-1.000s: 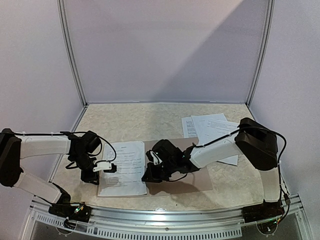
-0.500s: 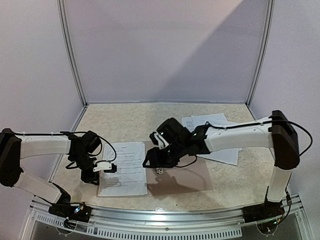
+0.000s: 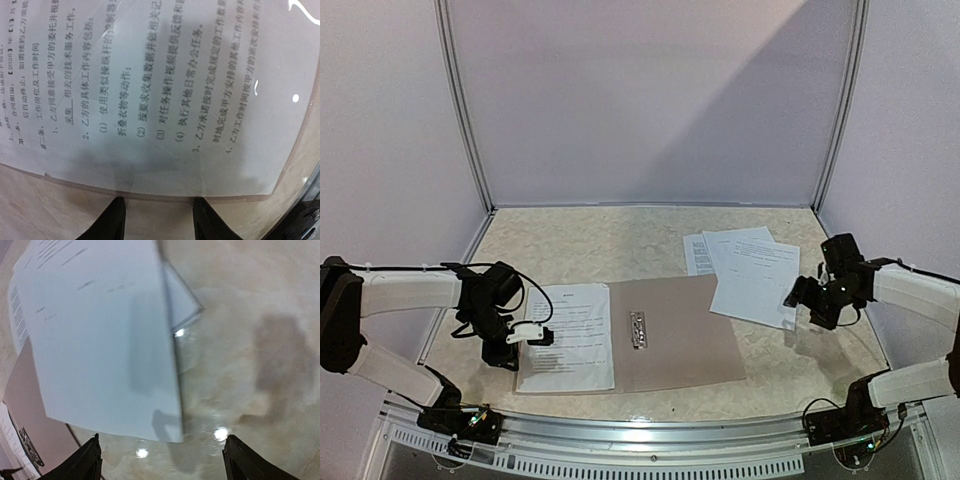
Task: Put the files into the folder
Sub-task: Insert the folder to form pockets on the folder, then pick up the file from the center of the board.
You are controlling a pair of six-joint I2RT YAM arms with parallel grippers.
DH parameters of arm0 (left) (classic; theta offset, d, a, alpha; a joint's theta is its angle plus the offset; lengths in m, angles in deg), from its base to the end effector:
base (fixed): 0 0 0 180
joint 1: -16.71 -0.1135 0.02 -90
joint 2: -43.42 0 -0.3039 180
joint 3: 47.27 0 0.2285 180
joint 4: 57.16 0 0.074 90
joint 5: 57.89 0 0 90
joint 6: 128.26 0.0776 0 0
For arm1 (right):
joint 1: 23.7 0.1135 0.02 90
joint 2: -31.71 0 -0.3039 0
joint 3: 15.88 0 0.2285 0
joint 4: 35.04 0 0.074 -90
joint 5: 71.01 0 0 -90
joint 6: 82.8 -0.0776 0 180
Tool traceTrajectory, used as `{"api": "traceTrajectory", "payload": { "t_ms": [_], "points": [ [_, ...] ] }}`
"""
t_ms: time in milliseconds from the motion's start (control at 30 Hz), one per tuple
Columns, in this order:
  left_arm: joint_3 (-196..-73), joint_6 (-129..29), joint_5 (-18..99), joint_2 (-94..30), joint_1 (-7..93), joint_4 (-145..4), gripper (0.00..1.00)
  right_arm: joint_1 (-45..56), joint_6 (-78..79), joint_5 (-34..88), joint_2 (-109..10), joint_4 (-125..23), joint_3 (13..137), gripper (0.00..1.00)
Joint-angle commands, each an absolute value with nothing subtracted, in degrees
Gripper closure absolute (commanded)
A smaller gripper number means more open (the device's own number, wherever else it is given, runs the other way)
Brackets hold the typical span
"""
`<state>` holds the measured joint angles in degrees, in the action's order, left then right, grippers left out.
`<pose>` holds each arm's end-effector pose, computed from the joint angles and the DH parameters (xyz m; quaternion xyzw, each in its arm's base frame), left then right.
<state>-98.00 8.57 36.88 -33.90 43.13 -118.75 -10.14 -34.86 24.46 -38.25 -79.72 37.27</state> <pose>0.1426 -0.0781 0.1565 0.5965 0.8014 -0.0381 0.0230 0.1993 0.0557 0.2000 0.2269 0.9412 0.1557 0.1960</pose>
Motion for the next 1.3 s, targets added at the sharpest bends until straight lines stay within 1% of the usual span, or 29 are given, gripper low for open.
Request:
{"api": "traceTrajectory", "payload": {
  "t_ms": [0, 133, 267, 500, 633, 833, 1100, 1267],
  "points": [
    [-97.8, 8.4, 38.3, -35.7, 44.0, -119.2, 0.51, -19.8, -31.0, 30.3, -35.2, -77.6, 32.4, 0.16],
    [-98.0, 8.3, 38.2, -36.0, 44.1, -119.3, 0.51, -25.4, -30.3, 35.9, -38.7, -71.6, 30.6, 0.16],
    [-97.9, 8.2, 38.1, -36.0, 44.1, -119.3, 0.51, -28.3, -30.1, 42.0, -44.5, -64.9, 29.9, 0.18],
    [-98.0, 8.1, 38.2, -36.0, 44.1, -119.2, 0.51, -29.6, -31.2, 48.8, -54.2, -56.0, 29.5, 0.21],
    [-98.1, 8.1, 38.2, -36.2, 44.1, -119.3, 0.51, -29.7, -33.3, 52.5, -56.9, -51.4, 28.0, 0.23],
    [-98.2, 8.3, 38.3, -36.4, 44.1, -119.3, 0.51, -29.8, -36.0, 56.4, -55.6, -47.5, 25.2, 0.26],
    [-98.5, 8.3, 38.9, -36.8, 44.1, -119.4, 0.51, -29.8, -40.3, 59.7, -48.1, -44.0, 21.5, 0.32],
    [-98.8, 8.3, 38.8, -37.3, 44.1, -119.5, 0.50, -29.7, -42.3, 61.4, -49.2, -39.8, 21.4, 0.45]
  ]
}}
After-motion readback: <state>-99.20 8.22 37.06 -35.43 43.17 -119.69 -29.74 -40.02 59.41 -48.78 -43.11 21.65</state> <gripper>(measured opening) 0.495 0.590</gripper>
